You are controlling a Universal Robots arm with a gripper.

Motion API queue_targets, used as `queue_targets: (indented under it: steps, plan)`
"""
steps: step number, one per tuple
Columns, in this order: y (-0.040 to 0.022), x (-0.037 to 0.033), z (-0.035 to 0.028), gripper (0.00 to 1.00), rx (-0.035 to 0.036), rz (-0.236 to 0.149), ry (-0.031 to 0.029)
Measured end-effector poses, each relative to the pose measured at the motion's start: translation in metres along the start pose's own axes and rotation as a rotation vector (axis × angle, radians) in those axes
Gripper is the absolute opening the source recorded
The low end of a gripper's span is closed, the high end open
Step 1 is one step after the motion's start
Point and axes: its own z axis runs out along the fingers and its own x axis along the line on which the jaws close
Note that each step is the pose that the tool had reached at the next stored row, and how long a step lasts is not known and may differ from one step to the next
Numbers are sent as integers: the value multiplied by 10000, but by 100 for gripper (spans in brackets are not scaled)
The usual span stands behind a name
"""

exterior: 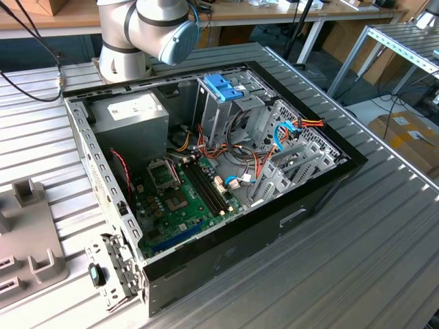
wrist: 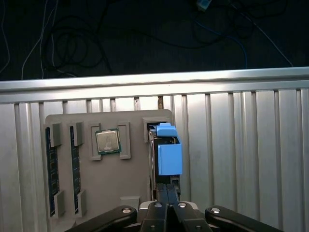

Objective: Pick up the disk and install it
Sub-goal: 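Pick up the disk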

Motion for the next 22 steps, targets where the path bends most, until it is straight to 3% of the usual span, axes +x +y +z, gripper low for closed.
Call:
queue_targets:
  steps: [5, 8, 9, 11, 12, 15, 17, 18, 22]
  plan:
    - [0, 0, 2, 11, 0, 0, 0]
    - [0, 0, 3, 29, 0, 0, -1]
    - [0, 0, 3, 29, 0, 0, 0]
    - [0, 0, 3, 42, -1, 0, 0]
    - [0, 0, 4, 42, -1, 0, 0]
    - [0, 0, 4, 60, 0, 0, 0]
    - [0, 0, 5, 60, 0, 0, 0]
    - [0, 0, 5, 66, 0, 0, 0]
    - [0, 0, 7, 66, 0, 0, 0]
